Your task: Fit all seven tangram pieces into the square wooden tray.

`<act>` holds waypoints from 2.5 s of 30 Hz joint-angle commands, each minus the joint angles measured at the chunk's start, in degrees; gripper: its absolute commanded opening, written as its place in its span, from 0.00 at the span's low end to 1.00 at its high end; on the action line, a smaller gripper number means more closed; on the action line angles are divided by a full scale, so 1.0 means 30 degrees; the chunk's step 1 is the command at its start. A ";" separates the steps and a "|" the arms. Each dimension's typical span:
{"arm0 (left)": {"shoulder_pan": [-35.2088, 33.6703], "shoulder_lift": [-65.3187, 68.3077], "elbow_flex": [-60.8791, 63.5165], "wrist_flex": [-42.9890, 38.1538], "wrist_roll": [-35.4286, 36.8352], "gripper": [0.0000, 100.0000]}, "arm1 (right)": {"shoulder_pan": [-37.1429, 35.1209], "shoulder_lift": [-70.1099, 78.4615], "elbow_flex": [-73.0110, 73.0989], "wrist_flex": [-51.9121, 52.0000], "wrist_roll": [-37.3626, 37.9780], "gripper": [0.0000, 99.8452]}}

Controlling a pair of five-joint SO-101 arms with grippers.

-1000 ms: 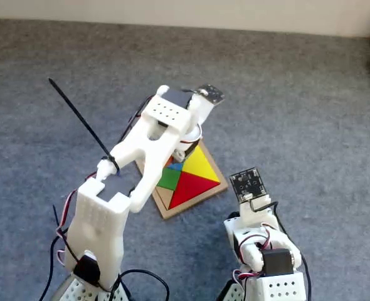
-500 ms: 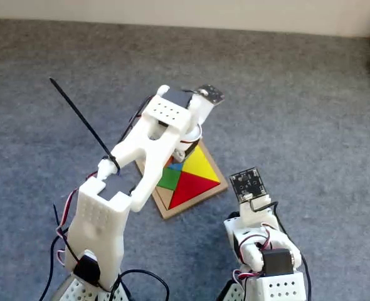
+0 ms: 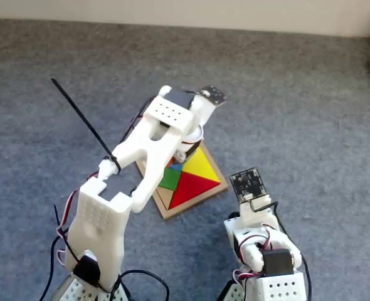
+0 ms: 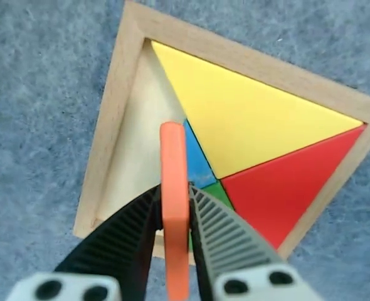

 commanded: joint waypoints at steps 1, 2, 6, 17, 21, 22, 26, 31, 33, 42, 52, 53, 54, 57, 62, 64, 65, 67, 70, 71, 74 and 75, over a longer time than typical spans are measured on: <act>0.0337 -0.0161 -0.0894 0.0000 -0.2081 0.01 | 0.0132 0.0190 0.2652 0.0132 -0.0029 0.00; 0.0337 -0.0161 -0.0894 0.0000 -0.2315 0.01 | 0.0132 0.0190 0.2652 0.0132 -0.0029 0.00; 0.0308 -0.0132 -0.0894 -0.0029 -0.2462 0.01 | 0.0132 0.0190 0.2652 0.0132 -0.0029 0.00; -0.1509 -0.0132 -0.0806 -0.1758 -0.2491 0.08 | 0.0132 0.0190 0.2652 0.0132 -0.0029 0.00; -0.1597 -0.0132 -0.0777 -0.1758 -0.2462 0.15 | 0.0132 0.0190 0.2652 0.0132 -0.0029 0.00; -0.1538 -0.0132 -0.0777 -0.1758 -0.2462 0.15 | 0.0132 0.0190 0.2652 0.0132 -0.0029 0.00; -0.1421 -0.0132 -0.0806 -0.1612 -0.2403 0.15 | 0.0132 0.0190 0.2652 0.0132 -0.0029 0.00; -0.1363 -0.0161 -0.0747 -0.1612 -0.2344 0.15 | 0.0132 0.0190 0.2652 0.0132 -0.0029 0.00; -0.1158 -0.0278 -0.0718 -0.1582 -0.2344 0.15 | 0.0132 0.0190 0.2652 0.0132 -0.0029 0.00; 0.0806 -0.0337 -0.0952 0.0000 -0.1495 0.15 | 0.0132 0.0190 0.2652 0.0132 -0.0029 0.00; -0.0982 -0.0337 -0.3414 0.2198 -0.1377 0.15 | 0.0132 0.0190 0.2652 0.0132 -0.0029 0.00; -0.1333 -0.0337 -0.3648 0.2462 -0.1377 0.15 | 0.0132 0.0190 0.2652 0.0132 -0.0029 0.00; -0.1685 -0.0337 -0.3883 0.2637 -0.1377 0.15 | 0.0132 0.0190 0.2652 0.0132 -0.0029 0.00; -0.2857 -0.0337 -0.4059 0.2755 -0.1377 0.15 | 0.0132 0.0190 0.2652 0.0132 -0.0029 0.00; -0.4352 -0.1070 -0.3766 0.3136 -0.1377 0.15 | 0.0132 0.0190 0.2652 0.0132 -0.0029 0.00; -0.4791 -0.2095 -0.3062 0.3077 -0.1377 0.15 | 0.0132 0.0190 0.2652 0.0132 -0.0029 0.00; -0.4938 -0.2769 -0.2623 0.3077 -0.1377 0.15 | 0.0132 0.0190 0.2652 0.0132 -0.0029 0.00; -0.5026 -0.4205 -0.1538 0.3048 -0.1407 0.15 | 0.0132 0.0190 0.2652 0.0132 -0.0029 0.00; -0.5319 -0.6696 0.0571 0.2989 -0.1377 0.15 | 0.0132 0.0190 0.2652 0.0132 -0.0029 0.00; -0.5524 -0.7516 0.1421 0.2989 -0.1377 0.15 | 0.0132 0.0190 0.2652 0.0132 -0.0029 0.00; -0.6549 -0.9626 0.3736 0.2813 -0.1377 0.17 | 0.0132 0.0190 0.2652 0.0132 -0.0029 0.00; -0.7018 -1.0183 0.4557 0.2667 -0.1348 0.20 | 0.0132 0.0190 0.2652 0.0132 -0.0029 0.00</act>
